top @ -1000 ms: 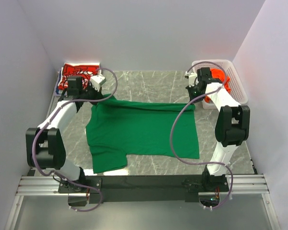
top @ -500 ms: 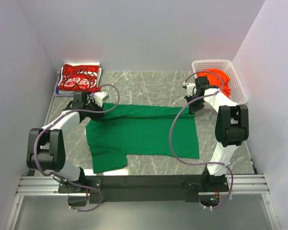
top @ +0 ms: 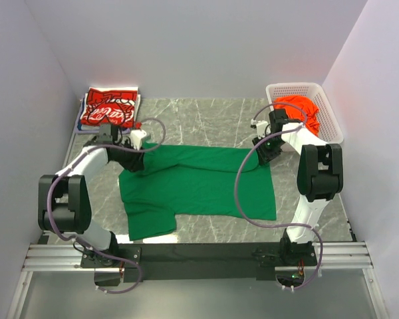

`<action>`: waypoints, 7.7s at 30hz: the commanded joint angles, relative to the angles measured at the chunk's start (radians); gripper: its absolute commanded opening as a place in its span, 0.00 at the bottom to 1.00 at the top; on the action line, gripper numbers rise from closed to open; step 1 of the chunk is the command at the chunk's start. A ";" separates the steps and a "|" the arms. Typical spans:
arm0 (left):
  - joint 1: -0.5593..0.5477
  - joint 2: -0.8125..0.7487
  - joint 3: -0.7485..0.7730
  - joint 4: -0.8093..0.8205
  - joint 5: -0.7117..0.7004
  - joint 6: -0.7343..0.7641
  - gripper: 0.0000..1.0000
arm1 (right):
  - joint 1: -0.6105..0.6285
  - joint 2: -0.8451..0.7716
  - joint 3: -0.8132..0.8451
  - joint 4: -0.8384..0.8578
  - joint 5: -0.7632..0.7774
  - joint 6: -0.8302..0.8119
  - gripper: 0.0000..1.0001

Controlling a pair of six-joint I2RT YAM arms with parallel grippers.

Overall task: Fold and stack the t-shirts
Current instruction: Fold the tshirt

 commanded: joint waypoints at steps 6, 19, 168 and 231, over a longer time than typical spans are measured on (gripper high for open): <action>0.016 0.133 0.228 -0.040 0.119 0.001 0.57 | 0.002 -0.036 0.116 -0.062 -0.054 0.016 0.42; -0.033 0.313 0.303 -0.109 0.141 0.010 0.48 | 0.004 0.037 0.204 -0.097 -0.054 0.043 0.36; 0.083 -0.262 -0.093 -0.341 0.059 0.300 0.55 | 0.182 -0.434 -0.533 0.157 0.220 -0.369 0.49; 0.019 -0.059 0.177 -0.548 0.049 0.453 0.01 | 0.110 -0.295 -0.173 -0.064 0.157 -0.457 0.00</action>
